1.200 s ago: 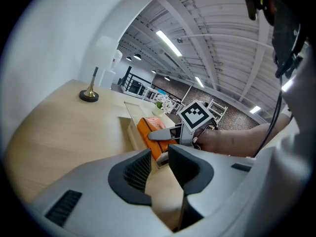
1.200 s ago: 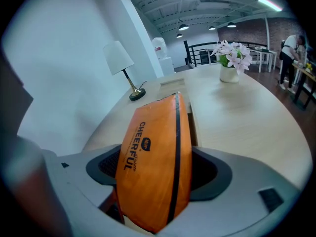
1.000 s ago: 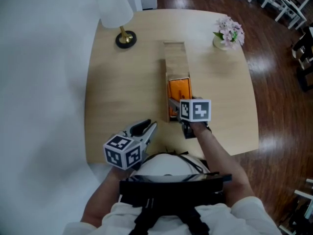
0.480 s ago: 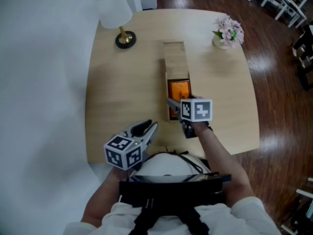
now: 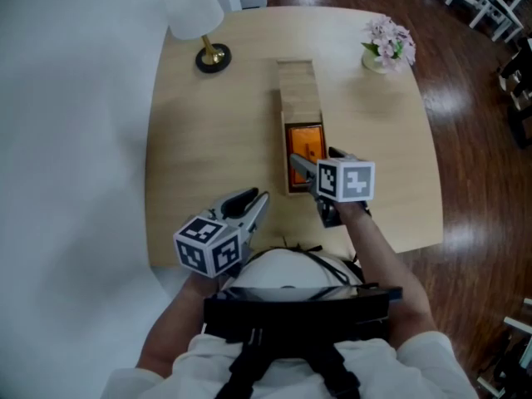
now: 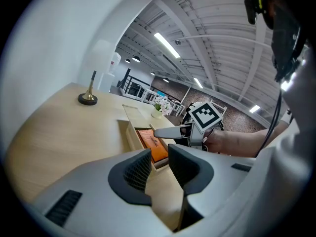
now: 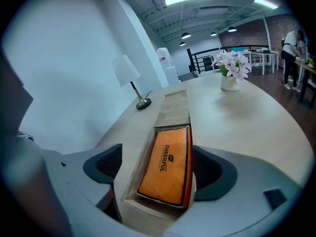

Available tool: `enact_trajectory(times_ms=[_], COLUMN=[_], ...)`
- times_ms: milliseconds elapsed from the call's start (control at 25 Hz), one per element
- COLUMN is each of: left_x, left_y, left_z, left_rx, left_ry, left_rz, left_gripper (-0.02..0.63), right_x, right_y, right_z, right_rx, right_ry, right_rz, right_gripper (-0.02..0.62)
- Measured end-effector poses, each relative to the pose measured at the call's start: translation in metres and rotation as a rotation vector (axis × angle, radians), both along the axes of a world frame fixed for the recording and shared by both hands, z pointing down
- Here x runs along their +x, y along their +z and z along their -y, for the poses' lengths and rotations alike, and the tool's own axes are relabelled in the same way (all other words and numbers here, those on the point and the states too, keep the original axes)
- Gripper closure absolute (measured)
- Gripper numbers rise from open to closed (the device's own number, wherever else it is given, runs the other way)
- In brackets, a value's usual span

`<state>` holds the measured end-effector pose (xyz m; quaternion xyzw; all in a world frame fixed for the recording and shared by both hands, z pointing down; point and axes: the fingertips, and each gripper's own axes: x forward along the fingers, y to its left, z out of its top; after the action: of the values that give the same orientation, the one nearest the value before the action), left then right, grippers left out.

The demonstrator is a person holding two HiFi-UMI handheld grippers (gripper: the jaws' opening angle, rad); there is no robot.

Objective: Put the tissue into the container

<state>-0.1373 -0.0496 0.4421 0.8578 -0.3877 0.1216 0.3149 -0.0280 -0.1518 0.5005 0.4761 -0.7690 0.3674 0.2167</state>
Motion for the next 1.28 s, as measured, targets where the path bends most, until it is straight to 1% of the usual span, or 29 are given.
enact_trajectory(times_ms=[160,320,400,520,560,600,680,720,760,840,920,1080,1120,1200,1280], left_x=[0.004,0.009,0.013,0.017,0.019,0.021,0.026,0.028,0.030,0.034,0.038,0.045,0.047,0.051,0.054], left_y=[-0.004,-0.006,-0.009,-0.012,-0.013,-0.014,-0.015,-0.016,-0.017,-0.018,-0.019,-0.020,-0.020,-0.021,-0.024], left_z=[0.000,-0.003,-0.003,-0.003,-0.004,-0.004,-0.005,-0.005,-0.006,-0.007,-0.008,-0.009,-0.009,-0.009,-0.009], left_rx=[0.006,0.013,0.021,0.029,0.034,0.038,0.044,0.046,0.047,0.047,0.047,0.048,0.048,0.050,0.054], left_ry=[0.008,0.018,0.025,0.029,0.031,0.035,0.043,0.047,0.051,0.059,0.065,0.071,0.072,0.074,0.077], left_rz=[-0.007,-0.015,-0.018,-0.023,-0.024,-0.025,-0.029,-0.030,-0.031,-0.033,-0.034,-0.039,-0.040,-0.043,-0.045], left_gripper=[0.496,0.508,0.537,0.542,0.572,0.578,0.581,0.598,0.600,0.600,0.606,0.606,0.606,0.606,0.606], right_x=[0.008,0.014,0.018,0.026,0.030,0.034,0.041,0.045,0.048,0.053,0.059,0.072,0.075,0.081,0.086], right_y=[-0.014,-0.021,-0.024,-0.028,-0.029,-0.030,-0.032,-0.034,-0.036,-0.040,-0.043,-0.048,-0.049,-0.053,-0.057], right_z=[-0.003,-0.008,-0.010,-0.013,-0.013,-0.014,-0.015,-0.016,-0.017,-0.018,-0.021,-0.029,-0.030,-0.034,-0.038], right_rx=[0.025,0.026,0.023,0.027,0.030,0.033,0.036,0.039,0.043,0.050,0.058,0.070,0.073,0.081,0.090], right_ry=[0.002,-0.003,-0.003,0.002,0.006,0.010,0.016,0.018,0.020,0.023,0.021,0.017,0.016,0.014,0.009], right_rz=[0.010,0.034,0.044,0.050,0.050,0.049,0.048,0.050,0.054,0.062,0.063,0.079,0.082,0.081,0.081], right_gripper=[0.161,0.161,0.161,0.164,0.170,0.181,0.223,0.268,0.297,0.331,0.407,0.460,0.463,0.494,0.509])
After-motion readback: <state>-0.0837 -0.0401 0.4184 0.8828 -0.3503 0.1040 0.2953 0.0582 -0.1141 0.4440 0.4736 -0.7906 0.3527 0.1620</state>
